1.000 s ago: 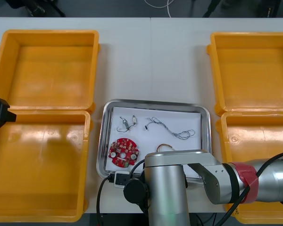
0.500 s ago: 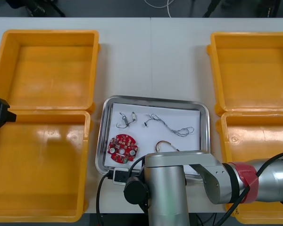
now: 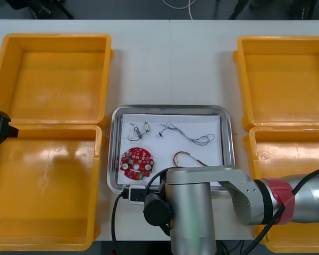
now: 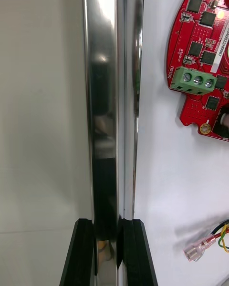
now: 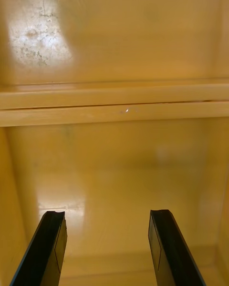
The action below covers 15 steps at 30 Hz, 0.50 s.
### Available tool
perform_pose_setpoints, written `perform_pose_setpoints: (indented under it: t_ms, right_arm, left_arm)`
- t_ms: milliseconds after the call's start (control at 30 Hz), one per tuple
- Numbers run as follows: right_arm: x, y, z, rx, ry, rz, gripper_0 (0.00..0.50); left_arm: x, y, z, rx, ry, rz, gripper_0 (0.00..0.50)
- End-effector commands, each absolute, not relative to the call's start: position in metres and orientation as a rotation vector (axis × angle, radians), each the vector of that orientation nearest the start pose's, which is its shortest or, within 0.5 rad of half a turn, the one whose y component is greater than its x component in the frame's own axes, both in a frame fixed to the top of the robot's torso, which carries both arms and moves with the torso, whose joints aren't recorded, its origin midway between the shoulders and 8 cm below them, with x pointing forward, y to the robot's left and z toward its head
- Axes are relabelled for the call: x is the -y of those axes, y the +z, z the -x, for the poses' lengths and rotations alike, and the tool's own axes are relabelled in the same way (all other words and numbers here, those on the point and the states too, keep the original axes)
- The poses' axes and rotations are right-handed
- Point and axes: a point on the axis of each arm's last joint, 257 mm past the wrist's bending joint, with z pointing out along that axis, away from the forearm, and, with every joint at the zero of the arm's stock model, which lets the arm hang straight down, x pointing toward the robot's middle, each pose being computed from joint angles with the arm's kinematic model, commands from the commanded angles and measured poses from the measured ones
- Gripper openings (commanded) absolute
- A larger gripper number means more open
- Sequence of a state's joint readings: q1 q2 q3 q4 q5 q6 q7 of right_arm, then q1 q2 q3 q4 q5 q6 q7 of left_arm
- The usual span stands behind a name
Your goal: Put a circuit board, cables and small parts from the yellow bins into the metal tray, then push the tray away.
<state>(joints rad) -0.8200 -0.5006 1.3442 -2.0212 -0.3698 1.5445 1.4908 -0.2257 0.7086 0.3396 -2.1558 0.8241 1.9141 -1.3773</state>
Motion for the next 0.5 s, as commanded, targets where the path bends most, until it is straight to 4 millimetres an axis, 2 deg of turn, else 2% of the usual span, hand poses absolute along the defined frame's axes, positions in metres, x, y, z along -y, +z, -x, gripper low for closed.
perform_pose_setpoints:
  t_ms: [33,500]
  right_arm:
    - [0.023,-0.322,-0.355,-1.831,-0.480,1.944,0.000]
    - [0.019,-0.319,-0.388,-1.845,-0.499,1.897,0.000]
  left_arm:
    - [-0.378,-0.143,-0.389,-2.605,0.074,-0.176,0.500]
    - [-0.378,-0.143,-0.389,-2.605,0.074,-0.176,0.500]
